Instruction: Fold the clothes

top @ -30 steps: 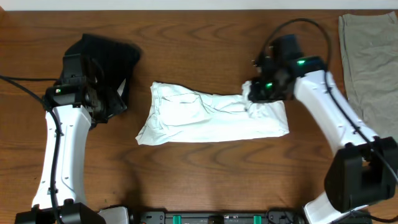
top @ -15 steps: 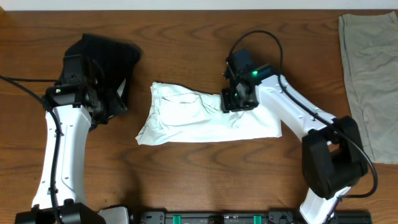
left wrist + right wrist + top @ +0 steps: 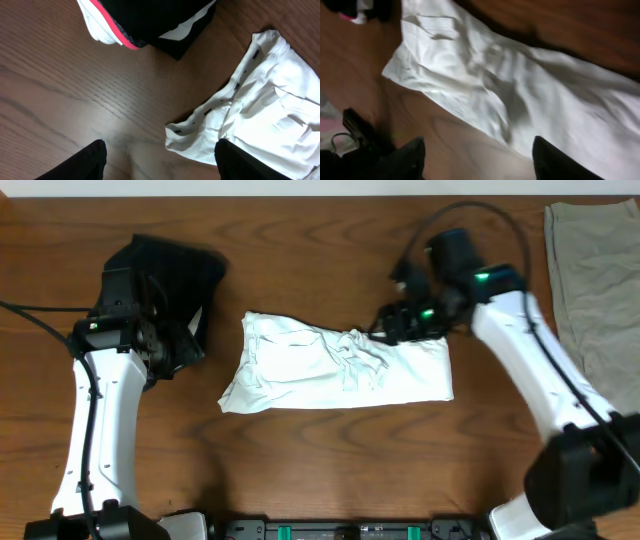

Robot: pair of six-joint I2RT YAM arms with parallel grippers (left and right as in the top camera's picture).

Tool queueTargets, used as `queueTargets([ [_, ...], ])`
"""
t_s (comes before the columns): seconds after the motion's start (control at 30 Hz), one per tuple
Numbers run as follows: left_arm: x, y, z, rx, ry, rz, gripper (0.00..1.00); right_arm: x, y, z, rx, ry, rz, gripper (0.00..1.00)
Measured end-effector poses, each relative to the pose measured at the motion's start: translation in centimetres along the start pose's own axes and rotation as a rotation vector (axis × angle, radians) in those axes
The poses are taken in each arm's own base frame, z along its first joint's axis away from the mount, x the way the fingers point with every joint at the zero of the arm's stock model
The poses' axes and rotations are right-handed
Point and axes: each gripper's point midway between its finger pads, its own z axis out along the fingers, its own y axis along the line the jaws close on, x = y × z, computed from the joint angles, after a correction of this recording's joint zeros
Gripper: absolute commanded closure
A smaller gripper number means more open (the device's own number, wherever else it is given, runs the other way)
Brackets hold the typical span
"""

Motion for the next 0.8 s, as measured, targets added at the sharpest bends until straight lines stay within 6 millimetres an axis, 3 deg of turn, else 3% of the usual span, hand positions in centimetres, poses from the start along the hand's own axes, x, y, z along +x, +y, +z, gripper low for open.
queueTargets([
  [0.13,0.0,0.0,0.0,0.0,0.0,0.0,0.28,0.7,-1.5,0.0,0.068,0.016,0.023,0.87],
  [0.2,0.0,0.0,0.0,0.0,0.0,0.0,0.28,1.1,-2.3,0.8,0.097,0.019,0.034,0.98],
  [0.33,0.0,0.0,0.0,0.0,0.0,0.0,0.28,1.8,-3.7,3.1,0.129,0.011,0.051,0.99],
  [0.5,0.0,0.0,0.0,0.0,0.0,0.0,0.28,3.4,-3.8,6.9,0.127,0.006,0.042,0.99],
  [0.63,0.0,0.0,0.0,0.0,0.0,0.0,0.28,4.4,-2.1,9.1,0.086,0.015,0.019,0.99],
  [0.8,0.0,0.0,0.0,0.0,0.0,0.0,0.28,4.9,1.3,10.5,0.033,0.021,-0.029,0.95],
])
